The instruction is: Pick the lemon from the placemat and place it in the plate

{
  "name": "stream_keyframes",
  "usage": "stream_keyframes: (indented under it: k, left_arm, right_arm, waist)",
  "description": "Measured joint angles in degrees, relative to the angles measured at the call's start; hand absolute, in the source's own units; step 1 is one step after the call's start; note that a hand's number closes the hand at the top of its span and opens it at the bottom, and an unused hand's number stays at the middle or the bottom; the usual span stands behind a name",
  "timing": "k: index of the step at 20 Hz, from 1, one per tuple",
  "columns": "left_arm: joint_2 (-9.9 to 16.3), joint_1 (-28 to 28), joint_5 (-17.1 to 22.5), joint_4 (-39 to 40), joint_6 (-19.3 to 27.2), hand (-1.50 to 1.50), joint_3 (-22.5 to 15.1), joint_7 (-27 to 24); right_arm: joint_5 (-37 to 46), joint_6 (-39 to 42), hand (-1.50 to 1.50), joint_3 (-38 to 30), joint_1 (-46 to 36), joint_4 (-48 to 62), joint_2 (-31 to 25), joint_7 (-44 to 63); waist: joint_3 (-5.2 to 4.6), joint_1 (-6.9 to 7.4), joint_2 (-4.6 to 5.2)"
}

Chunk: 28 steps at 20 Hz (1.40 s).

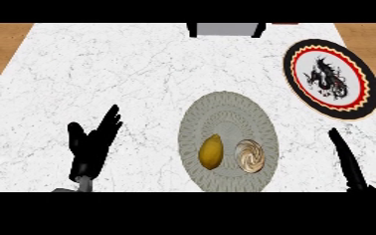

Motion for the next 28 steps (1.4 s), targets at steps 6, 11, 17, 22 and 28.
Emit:
stream_keyframes:
  k: [6,11,17,22,28]
  left_arm:
    - [-0.3,-2.1,0.0,2.3,-0.8,0.00,0.7,-0.3]
    - [-0.1,-1.5,0.0,0.0,-0.9,0.00,1.1,1.5]
    - [-1.0,0.0,-0.9,-0.4,-0.9,0.00,1.3,1.0]
    - [-1.3,-1.0,-1.0,0.7,-2.1,0.00,2.7,0.7]
    - [-2.2,-0.6,-2.3,0.6,-2.4,0.00,3.3,0.8]
  right_arm:
    - [11.5,13.2,-1.50,6.7,-8.5,-2.4,3.6,20.3]
    - [19.4,20.6,-1.50,12.0,-19.0,3.5,12.1,30.8]
    - [24.0,23.8,-1.50,14.5,-23.5,10.9,19.8,34.2]
    - [22.4,23.8,-1.50,15.2,-25.0,16.0,22.3,34.5]
    - [21.5,21.0,-1.50,16.9,-27.5,21.4,23.0,34.6]
  waist:
    - [0.04,0.36,0.05]
    - [0.17,0.34,-0.10]
    - [0.26,-0.08,-0.18]
    - [0.28,-0.26,-0.19]
    - [0.30,-0.31,-0.19]
